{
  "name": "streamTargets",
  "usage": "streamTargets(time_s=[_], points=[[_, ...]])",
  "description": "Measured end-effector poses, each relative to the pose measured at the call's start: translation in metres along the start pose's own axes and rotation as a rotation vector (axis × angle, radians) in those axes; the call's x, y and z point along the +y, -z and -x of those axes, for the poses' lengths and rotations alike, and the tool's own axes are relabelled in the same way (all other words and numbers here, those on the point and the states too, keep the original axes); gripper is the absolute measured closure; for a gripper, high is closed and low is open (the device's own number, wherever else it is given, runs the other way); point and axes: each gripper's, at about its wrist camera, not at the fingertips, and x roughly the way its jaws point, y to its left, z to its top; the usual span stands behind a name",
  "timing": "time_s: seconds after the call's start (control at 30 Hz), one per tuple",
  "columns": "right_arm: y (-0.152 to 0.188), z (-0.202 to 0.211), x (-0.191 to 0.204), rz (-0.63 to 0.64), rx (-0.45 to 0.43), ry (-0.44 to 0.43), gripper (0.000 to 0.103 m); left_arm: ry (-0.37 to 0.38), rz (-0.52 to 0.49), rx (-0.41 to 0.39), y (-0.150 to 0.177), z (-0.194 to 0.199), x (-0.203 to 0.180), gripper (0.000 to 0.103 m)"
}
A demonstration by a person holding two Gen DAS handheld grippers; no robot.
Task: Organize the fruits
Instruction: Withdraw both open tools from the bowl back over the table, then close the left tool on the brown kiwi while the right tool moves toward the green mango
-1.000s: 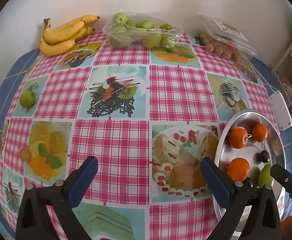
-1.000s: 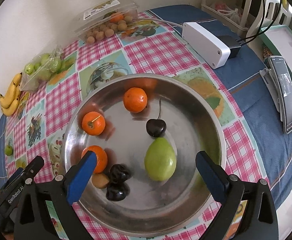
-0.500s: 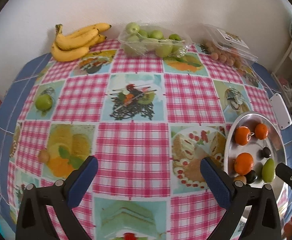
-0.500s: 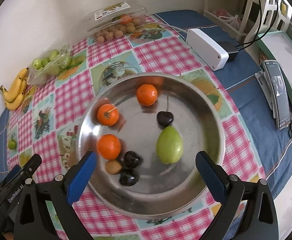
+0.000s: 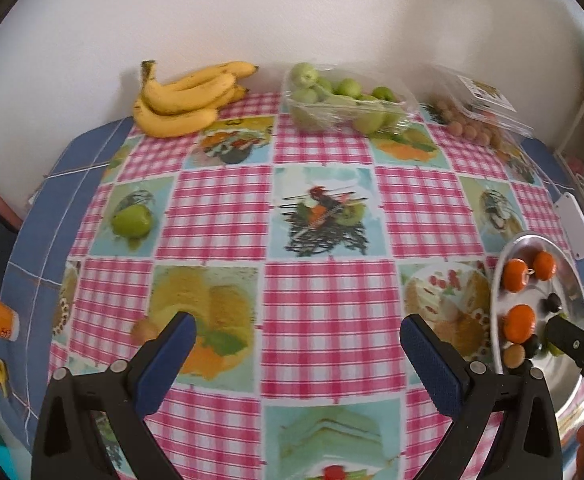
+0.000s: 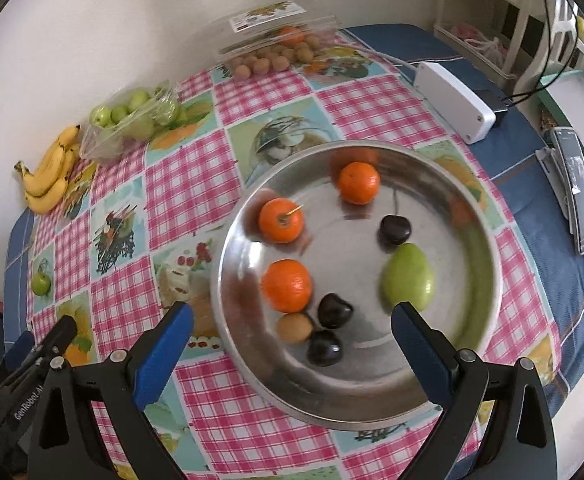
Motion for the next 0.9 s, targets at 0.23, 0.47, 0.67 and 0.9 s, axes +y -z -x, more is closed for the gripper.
streamTargets(time_s=[0.23, 0.47, 0.67, 0.9], points=[[0.006, -0.012, 0.033, 0.059, 0.022, -0.020, 0.004, -0.002, 0.060, 0.011, 0.000, -0.004, 0.033, 0.000], [0.012, -0.021, 0.066, 0.109, 0.023, -0.029, 0.004, 0.004, 0.132, 0.017, 0.000, -0.007, 0.069, 0.000], [0.021, -0.029, 0.099, 0.175, 0.024, -0.063, 0.004, -0.018, 0.190, 0.034, 0.003, -0.013, 0.107, 0.000], [0.039, -0.037, 0.160, 0.295, 0.022, -0.145, 0.004, -0.056, 0.254, 0.045, 0.009, -0.017, 0.151, 0.000]])
